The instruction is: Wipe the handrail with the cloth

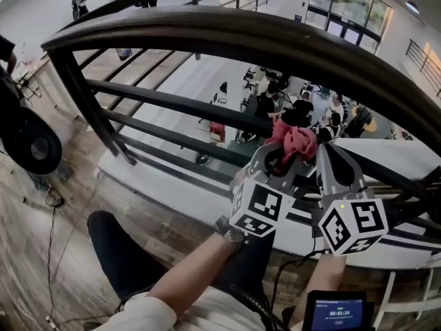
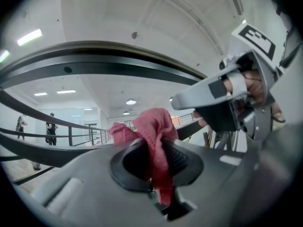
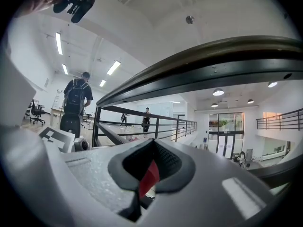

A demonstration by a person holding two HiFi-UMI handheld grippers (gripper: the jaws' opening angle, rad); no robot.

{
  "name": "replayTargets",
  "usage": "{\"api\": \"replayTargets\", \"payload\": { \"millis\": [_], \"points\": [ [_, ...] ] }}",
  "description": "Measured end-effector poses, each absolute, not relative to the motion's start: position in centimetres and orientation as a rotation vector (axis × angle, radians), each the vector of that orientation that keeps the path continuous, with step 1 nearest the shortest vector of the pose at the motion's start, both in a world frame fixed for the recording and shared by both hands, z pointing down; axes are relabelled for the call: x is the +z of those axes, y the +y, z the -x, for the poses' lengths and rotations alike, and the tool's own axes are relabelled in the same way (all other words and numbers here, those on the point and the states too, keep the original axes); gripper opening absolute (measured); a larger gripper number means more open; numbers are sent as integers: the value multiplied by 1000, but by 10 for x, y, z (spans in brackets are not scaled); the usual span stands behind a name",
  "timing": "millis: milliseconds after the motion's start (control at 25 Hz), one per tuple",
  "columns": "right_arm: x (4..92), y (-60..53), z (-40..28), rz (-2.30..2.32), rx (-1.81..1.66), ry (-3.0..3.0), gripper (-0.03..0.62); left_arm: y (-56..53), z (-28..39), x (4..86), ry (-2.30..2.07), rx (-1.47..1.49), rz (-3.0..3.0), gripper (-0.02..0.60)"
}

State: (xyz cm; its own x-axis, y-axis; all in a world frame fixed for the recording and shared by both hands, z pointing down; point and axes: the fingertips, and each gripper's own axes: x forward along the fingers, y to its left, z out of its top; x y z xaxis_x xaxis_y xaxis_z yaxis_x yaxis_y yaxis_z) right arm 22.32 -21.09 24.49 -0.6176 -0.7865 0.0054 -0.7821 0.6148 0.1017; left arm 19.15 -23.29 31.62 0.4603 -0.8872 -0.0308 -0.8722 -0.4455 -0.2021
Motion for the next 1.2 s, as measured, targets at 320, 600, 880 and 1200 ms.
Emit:
{"api": "replayTargets", "payload": {
  "millis": [320,600,880,1200],
  "points": [
    [249,-216,-232,-1366,-111,-2775,3,-233,-189,316,1533,-98,2505,71],
    [248,-213,-227,-1345,-122,-2784,3,-233,-191,316,1522,-103,2514,71],
    [249,-212,-219,-1309,-129,-2789,3,-234,-185,316,1531,-120,2518,71],
    [257,-213,-211,-1296,-136,-2775,3,-232,-153,312,1558,-111,2460,71]
  ]
}}
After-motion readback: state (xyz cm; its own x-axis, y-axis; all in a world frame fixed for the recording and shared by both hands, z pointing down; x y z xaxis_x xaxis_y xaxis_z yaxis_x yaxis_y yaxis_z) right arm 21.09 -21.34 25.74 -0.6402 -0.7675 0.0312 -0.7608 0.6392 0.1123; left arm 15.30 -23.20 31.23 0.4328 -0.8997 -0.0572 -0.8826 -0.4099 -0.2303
